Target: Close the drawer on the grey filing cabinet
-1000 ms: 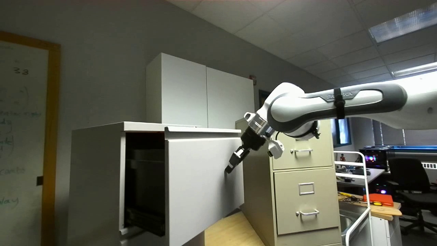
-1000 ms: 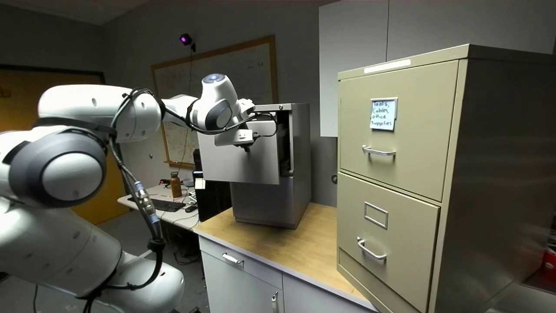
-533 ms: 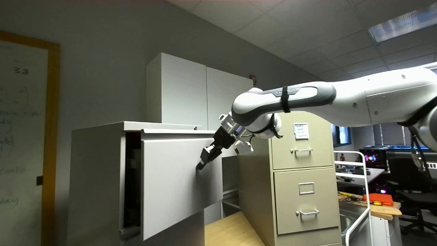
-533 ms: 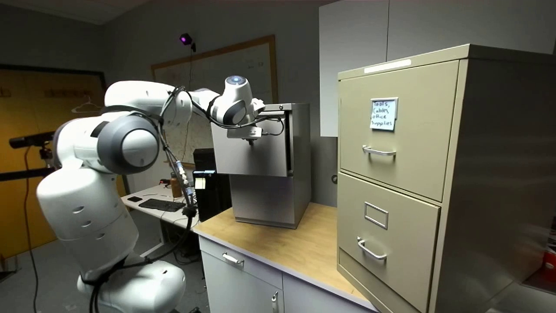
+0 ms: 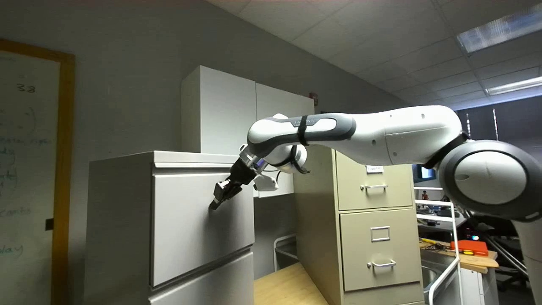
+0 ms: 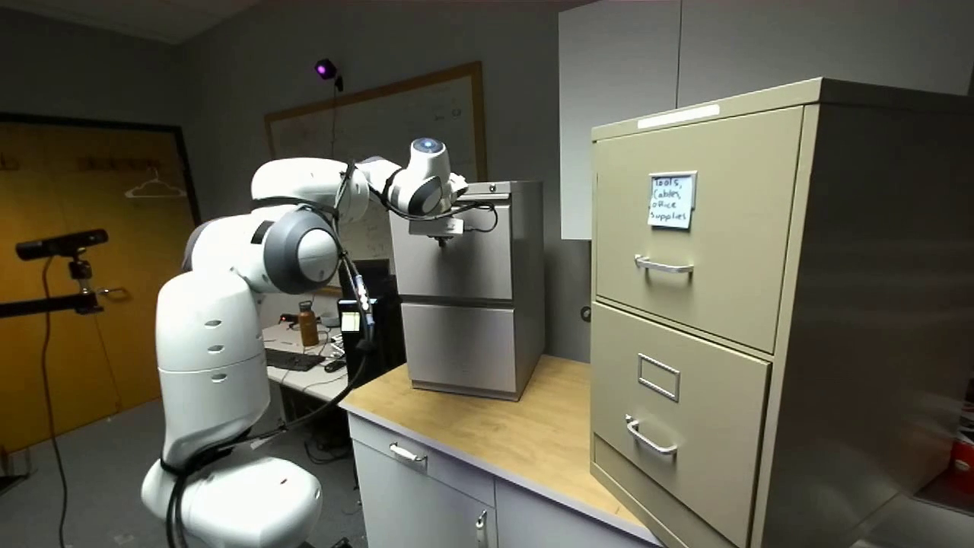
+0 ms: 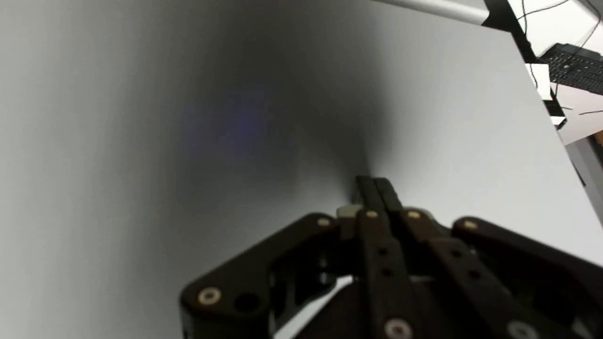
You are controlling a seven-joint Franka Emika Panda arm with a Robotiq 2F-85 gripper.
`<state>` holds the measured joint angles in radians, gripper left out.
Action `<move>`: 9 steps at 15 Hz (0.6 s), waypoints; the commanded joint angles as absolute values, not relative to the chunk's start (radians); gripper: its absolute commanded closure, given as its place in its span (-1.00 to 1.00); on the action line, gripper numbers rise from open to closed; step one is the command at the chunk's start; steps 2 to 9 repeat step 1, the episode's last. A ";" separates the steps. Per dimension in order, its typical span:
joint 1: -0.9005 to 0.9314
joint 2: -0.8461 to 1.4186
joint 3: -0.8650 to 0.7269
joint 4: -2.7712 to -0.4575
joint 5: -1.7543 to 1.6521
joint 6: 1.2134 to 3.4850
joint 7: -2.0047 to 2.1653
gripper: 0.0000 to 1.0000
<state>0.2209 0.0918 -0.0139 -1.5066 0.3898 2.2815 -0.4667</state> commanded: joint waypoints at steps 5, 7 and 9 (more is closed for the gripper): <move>0.186 0.247 0.071 -1.263 0.308 2.208 -0.393 0.95; 0.186 0.247 0.071 -1.263 0.308 2.208 -0.393 0.95; 0.186 0.247 0.071 -1.263 0.308 2.208 -0.393 0.95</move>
